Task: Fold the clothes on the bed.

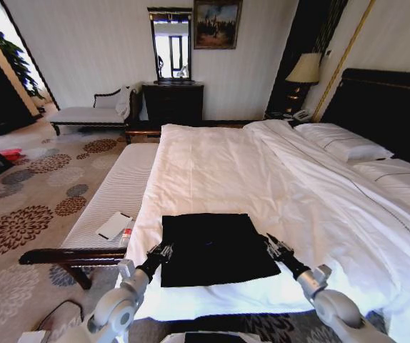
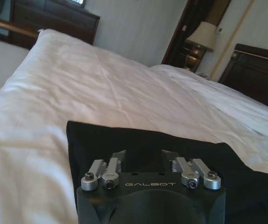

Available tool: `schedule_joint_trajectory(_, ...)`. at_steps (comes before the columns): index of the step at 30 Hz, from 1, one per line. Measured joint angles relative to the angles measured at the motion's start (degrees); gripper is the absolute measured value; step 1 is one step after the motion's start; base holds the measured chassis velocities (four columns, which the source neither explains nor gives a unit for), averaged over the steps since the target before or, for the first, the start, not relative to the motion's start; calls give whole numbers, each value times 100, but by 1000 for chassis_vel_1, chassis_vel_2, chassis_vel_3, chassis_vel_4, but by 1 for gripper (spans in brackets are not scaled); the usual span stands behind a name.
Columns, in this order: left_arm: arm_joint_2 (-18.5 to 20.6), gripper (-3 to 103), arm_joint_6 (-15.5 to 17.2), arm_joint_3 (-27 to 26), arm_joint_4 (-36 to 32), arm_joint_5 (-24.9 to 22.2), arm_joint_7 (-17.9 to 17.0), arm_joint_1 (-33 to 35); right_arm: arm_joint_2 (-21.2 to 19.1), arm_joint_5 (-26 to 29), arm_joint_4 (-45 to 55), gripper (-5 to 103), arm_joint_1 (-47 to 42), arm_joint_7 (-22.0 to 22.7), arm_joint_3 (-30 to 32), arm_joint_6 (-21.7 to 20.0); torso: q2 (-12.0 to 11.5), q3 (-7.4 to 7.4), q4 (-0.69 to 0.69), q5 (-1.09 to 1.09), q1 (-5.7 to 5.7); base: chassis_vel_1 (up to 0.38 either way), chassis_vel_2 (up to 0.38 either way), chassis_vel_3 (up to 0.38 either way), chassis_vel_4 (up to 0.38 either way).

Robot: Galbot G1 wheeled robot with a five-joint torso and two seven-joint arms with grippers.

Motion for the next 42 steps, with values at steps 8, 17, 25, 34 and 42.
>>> schedule_joint_trajectory(8,104,78,124,-269,12,-117,-213,-215,-276,544,190,75,73,106,237,-240,0,0,-1,0,-1,0,0,0,0)
schedule_joint_trajectory(17,243,99,542,-166,807,-1172,-337,-1648,-573,1080,119,99,531,452,202,-508,-1,2,-2,0,2,0,0,0,0)
schedule_joint_trajectory(25,257,80,703,159,1943,-1741,237,-2513,-542,972,74,100,464,485,186,-511,-2,2,1,0,2,0,0,0,0)
schedule_joint_trajectory(34,-76,64,740,221,2718,-1747,570,-2599,-559,956,70,100,438,521,162,-533,-1,1,1,0,0,0,0,0,0)
schedule_joint_trajectory(42,-397,63,739,345,3175,-1660,785,-2784,-572,951,99,100,430,538,119,-556,-1,0,0,1,0,0,0,0,0)
